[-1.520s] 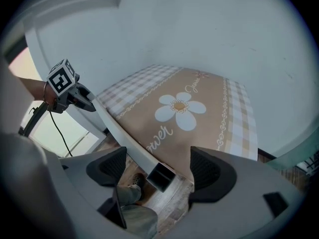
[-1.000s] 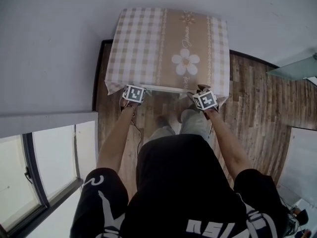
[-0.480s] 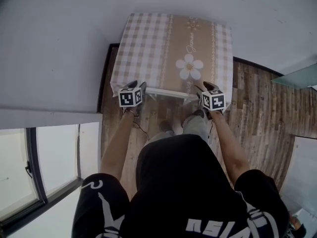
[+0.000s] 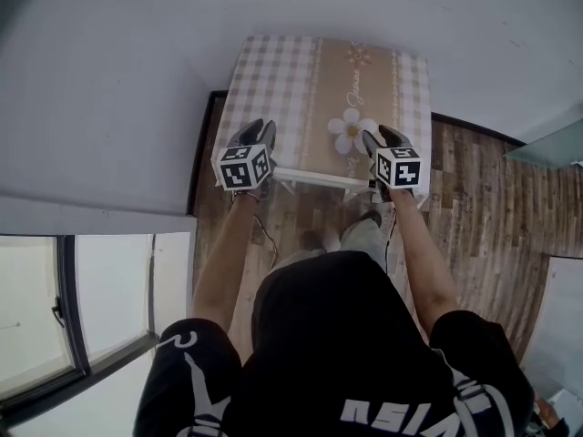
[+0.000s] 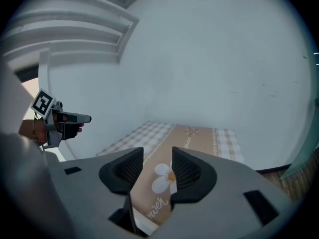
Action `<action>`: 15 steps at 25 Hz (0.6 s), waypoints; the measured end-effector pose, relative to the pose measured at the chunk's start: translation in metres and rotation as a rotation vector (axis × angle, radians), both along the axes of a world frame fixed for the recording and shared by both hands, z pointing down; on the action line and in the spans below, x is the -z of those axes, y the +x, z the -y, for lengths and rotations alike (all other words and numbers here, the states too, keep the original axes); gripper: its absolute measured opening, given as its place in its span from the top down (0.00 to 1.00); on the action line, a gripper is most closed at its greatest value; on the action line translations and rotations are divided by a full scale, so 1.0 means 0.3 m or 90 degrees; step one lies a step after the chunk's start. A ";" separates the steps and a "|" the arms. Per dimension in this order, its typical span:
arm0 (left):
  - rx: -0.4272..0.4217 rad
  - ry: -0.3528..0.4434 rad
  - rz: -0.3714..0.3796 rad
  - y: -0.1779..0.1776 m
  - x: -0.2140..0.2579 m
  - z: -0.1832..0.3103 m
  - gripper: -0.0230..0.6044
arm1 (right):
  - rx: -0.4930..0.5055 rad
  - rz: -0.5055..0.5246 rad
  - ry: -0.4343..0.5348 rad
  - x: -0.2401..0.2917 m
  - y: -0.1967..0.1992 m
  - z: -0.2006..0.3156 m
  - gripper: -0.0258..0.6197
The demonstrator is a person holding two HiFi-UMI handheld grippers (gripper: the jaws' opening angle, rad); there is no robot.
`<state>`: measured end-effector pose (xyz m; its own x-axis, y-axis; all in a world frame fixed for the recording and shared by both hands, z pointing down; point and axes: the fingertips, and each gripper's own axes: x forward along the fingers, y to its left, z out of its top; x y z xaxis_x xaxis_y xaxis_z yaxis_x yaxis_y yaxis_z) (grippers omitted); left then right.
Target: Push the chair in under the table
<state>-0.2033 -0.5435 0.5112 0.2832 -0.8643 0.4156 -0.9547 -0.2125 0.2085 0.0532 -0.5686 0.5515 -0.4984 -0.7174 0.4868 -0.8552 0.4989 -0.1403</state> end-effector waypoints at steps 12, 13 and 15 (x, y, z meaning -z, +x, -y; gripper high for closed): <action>-0.022 0.114 -0.004 0.057 0.287 0.019 0.84 | 0.002 0.052 0.085 0.273 -0.037 0.027 0.74; -0.022 0.119 -0.003 0.057 0.297 0.021 0.85 | 0.001 0.059 0.088 0.291 -0.040 0.029 0.75; -0.020 0.124 -0.007 0.054 0.307 0.022 0.86 | 0.001 0.067 0.098 0.319 -0.045 0.033 0.77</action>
